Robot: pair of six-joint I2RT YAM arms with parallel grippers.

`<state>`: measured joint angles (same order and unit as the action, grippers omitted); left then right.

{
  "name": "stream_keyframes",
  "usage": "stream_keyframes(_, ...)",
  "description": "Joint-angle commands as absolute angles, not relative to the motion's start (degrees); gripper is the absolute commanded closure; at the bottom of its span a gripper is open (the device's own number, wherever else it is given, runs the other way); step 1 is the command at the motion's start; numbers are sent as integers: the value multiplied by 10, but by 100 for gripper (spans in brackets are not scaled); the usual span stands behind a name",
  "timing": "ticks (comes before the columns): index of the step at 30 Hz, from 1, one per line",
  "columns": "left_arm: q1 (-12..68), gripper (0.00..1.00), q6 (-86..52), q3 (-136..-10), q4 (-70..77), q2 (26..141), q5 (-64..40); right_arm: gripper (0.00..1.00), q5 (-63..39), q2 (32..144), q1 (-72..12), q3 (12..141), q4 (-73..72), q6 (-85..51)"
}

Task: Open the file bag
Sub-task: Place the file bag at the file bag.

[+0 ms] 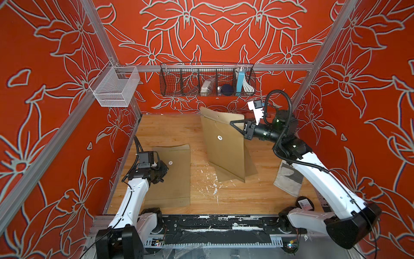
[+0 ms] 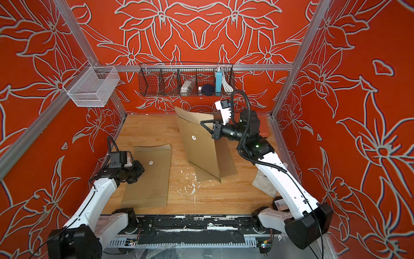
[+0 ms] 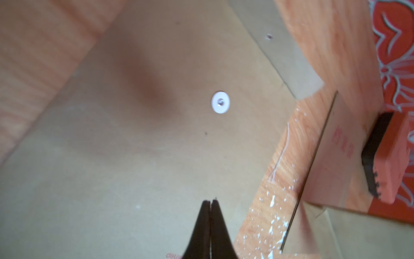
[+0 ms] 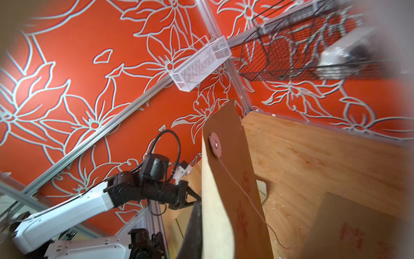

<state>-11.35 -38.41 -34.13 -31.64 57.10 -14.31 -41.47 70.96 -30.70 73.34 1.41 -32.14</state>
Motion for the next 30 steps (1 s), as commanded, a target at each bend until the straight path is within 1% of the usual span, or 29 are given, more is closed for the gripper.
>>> stream_keyframes(1,-133,99,-403,-335,-300,601,-145,100,-388,729,-372,782,-3,-314)
stream_keyframes(6,-142,100,-422,-322,-303,631,-105,100,-373,753,-463,822,-7,-307)
stream_keyframes(9,-143,100,-436,-319,-305,653,-92,100,-338,751,-471,802,-20,-335)
stream_keyframes(13,-143,100,-446,-323,-313,678,-80,100,-230,770,-456,748,14,-342)
stream_keyframes(14,-144,100,-448,-323,-313,680,-79,100,-227,792,-443,735,12,-355)
stream_keyframes(17,-143,100,-450,-316,-307,681,-83,100,-273,874,-410,714,-24,-378)
stream_keyframes(21,-144,100,-449,-314,-305,681,-83,100,-310,962,-398,731,-38,-376)
stream_keyframes(30,-144,100,-449,-317,-295,699,-80,100,-293,1074,-389,789,-13,-369)
